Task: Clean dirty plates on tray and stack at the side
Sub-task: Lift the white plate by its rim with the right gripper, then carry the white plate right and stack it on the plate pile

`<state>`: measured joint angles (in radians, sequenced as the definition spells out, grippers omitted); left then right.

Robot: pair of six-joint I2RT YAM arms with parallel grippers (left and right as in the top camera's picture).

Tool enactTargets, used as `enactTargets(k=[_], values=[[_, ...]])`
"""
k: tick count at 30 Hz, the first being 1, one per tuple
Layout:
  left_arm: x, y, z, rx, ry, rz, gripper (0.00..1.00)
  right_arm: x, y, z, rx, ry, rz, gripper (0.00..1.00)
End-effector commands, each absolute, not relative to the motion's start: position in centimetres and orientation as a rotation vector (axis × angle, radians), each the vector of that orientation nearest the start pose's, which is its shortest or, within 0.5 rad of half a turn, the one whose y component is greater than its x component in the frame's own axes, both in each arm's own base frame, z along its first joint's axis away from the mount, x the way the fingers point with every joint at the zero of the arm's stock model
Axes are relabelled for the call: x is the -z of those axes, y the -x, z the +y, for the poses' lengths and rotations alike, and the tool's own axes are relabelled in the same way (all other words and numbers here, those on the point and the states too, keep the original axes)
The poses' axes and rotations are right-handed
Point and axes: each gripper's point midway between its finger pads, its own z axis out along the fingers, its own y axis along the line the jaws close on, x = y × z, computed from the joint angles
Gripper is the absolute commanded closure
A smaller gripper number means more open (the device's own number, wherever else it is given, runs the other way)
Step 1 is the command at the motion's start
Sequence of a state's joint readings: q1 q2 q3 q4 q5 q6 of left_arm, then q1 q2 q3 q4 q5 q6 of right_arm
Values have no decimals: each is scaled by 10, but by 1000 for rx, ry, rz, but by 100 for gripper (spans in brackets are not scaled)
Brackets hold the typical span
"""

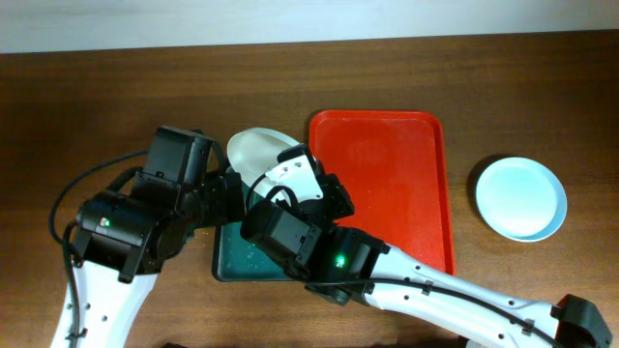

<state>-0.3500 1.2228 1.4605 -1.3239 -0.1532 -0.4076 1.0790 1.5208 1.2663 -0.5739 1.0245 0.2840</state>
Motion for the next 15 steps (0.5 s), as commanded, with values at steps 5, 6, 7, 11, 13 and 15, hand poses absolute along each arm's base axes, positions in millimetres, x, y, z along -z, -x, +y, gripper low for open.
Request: enactTargets(k=[5, 6, 7, 11, 13, 15], values=[[-266, -260, -64, 44, 117, 2617, 1, -273, -303, 254, 350, 303, 1914, 96], [-266, -260, -64, 44, 117, 2617, 1, -273, -303, 254, 350, 303, 1914, 96], [-266, -260, -64, 44, 117, 2617, 0, -273, -303, 254, 350, 303, 1914, 96], [-266, -260, -64, 44, 117, 2617, 1, -268, -302, 259, 311, 325, 1937, 96], [-266, -260, -64, 44, 117, 2617, 1, -256, -305, 271, 252, 381, 1978, 96], [-266, -260, -64, 44, 117, 2617, 1, -259, -319, 239, 387, 266, 1959, 96]])
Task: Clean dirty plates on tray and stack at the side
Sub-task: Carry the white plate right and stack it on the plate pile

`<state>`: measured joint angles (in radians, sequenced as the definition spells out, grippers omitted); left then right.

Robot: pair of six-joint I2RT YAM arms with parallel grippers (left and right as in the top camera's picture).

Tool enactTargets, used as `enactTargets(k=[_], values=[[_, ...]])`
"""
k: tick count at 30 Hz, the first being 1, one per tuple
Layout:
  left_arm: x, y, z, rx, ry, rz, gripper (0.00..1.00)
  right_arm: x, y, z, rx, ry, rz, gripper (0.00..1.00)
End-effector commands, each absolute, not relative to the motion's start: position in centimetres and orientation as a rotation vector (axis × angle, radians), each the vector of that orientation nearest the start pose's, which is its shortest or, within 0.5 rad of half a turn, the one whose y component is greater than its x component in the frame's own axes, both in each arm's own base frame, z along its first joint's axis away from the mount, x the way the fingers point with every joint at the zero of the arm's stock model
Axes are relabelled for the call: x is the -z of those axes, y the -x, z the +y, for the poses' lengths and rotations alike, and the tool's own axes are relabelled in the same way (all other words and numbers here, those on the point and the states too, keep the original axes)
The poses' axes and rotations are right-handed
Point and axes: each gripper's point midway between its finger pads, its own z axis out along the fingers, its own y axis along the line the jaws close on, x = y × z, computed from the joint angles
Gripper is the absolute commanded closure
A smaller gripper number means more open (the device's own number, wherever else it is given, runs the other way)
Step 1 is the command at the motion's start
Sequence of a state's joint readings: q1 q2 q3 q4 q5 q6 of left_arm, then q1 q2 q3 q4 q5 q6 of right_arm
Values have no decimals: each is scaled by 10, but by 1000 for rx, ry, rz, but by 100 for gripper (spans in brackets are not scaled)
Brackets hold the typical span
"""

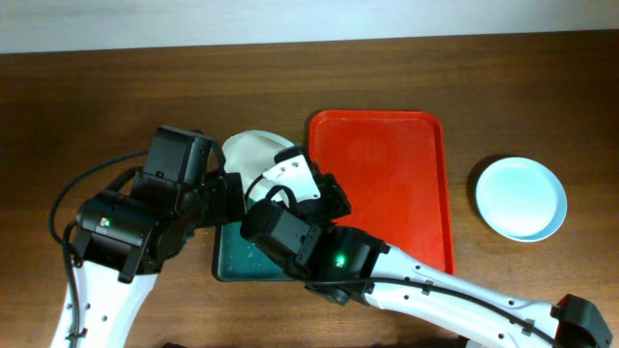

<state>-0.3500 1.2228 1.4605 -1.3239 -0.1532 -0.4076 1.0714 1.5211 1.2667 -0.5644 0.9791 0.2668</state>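
A white plate (pixel 248 151) shows just left of the red tray (pixel 379 184), its lower edge hidden under both arms. My left gripper (pixel 230 187) reaches in from the left and meets the plate's lower left rim, apparently shut on it. From the lower right, my right gripper (pixel 286 180) lies over the plate's right side with its fingertips hidden, so its state is unclear. The red tray carries nothing. One light blue plate (pixel 520 198) lies flat on the table at the far right.
A teal basin (pixel 235 257) sits below the white plate, mostly covered by the two arms. The left arm's black body and cable fill the left of the table. The right arm runs in from the bottom right corner.
The white plate has shifted slightly to the left, away from the tray's edge. The right gripper's white head has moved a little left with it. The left arm has hardly moved.
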Motion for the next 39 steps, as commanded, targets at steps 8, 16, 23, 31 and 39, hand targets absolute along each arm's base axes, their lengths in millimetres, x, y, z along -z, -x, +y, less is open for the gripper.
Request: enactTargets(k=[8, 16, 23, 31, 39], values=[[-266, -260, -64, 43, 117, 2617, 1, -235, -323, 246, 265, 357, 2089, 96], [-266, -260, -64, 44, 117, 2617, 1, -243, -328, 220, -358, -5, 2336, 96], [-266, -260, -64, 44, 117, 2617, 1, -222, -331, 28, -370, -667, 2497, 96], [-266, -260, -64, 44, 117, 2617, 1, -135, -280, -169, -159, -1459, 2478, 96], [-266, -260, -64, 44, 117, 2617, 0, -64, -255, -208, -192, -1739, 2533, 57]])
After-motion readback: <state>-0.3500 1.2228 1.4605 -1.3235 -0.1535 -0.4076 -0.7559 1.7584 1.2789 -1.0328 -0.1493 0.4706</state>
